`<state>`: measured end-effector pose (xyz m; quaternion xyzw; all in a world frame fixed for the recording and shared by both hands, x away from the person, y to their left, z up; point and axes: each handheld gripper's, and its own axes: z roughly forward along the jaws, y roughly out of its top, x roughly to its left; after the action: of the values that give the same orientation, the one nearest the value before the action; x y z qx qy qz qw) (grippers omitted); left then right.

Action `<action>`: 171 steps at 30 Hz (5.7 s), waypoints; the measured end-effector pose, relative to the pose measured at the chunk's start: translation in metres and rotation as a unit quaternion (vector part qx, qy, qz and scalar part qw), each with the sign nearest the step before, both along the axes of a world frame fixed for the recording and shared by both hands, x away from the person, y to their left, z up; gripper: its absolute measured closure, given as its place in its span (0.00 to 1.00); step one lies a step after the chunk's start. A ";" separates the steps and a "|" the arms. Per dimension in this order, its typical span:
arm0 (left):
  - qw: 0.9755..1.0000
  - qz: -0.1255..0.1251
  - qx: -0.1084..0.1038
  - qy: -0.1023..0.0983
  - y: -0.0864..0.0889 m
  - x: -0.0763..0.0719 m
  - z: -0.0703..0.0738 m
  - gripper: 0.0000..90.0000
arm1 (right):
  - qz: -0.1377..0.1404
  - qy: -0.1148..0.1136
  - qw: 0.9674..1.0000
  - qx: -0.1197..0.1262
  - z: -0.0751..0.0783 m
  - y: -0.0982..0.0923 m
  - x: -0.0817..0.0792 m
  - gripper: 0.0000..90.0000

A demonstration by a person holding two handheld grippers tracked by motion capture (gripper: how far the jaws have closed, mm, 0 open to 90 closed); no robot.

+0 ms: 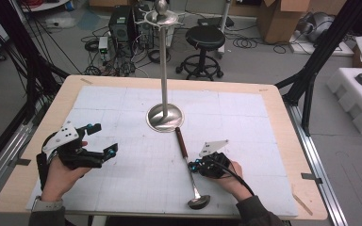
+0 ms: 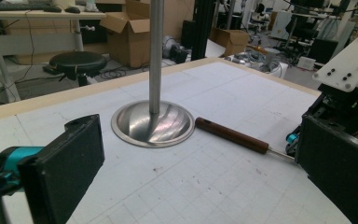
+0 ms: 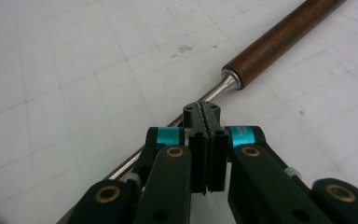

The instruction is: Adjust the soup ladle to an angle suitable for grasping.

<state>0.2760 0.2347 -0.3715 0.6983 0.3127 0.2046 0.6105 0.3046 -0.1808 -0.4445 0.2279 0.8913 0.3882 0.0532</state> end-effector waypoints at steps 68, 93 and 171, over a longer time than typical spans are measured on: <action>1.000 0.000 -0.003 0.003 0.002 0.001 -0.003 0.02 | 0.092 0.087 0.989 -0.075 0.015 0.020 -0.028 1.00; 1.000 0.005 0.012 0.005 0.001 0.001 -0.004 0.02 | 0.068 0.053 0.994 -0.073 0.036 0.020 0.018 1.00; 1.000 0.017 0.014 0.002 0.006 0.001 -0.005 0.02 | 0.107 0.041 0.978 -0.174 0.060 0.038 -0.010 0.00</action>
<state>0.2765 0.2405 -0.3766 0.7020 0.3232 0.2179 0.5960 0.2943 -0.1425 -0.3845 0.1347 0.9658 0.2211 0.0134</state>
